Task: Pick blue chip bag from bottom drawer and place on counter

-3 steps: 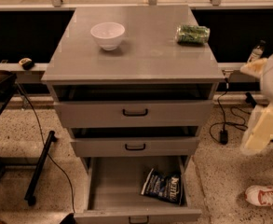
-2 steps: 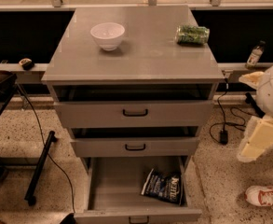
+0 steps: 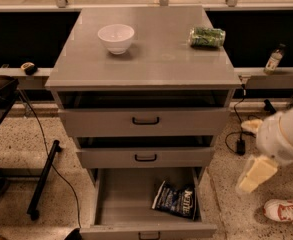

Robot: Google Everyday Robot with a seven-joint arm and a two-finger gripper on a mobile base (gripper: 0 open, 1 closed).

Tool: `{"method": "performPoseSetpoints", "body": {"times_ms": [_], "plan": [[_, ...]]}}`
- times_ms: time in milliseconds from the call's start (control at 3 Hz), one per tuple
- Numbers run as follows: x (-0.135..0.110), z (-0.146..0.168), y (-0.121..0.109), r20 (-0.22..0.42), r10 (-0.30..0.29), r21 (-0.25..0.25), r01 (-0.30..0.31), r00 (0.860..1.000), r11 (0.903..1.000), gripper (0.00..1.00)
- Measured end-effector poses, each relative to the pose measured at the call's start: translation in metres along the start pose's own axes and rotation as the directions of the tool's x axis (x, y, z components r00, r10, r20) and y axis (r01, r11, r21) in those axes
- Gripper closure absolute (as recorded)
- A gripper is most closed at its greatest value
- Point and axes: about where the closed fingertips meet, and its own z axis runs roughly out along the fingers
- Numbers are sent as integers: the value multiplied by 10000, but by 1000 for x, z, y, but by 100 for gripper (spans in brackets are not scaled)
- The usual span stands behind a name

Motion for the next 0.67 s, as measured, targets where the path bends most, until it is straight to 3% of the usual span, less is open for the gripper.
{"method": "performPoseSetpoints", "body": {"times_ms": [333,667], "plan": [[35,56,15,1256,682,-356,-642,9897,9973,0],[40,60,12,1346,710,-332,-671,9884,9972,0]]}}
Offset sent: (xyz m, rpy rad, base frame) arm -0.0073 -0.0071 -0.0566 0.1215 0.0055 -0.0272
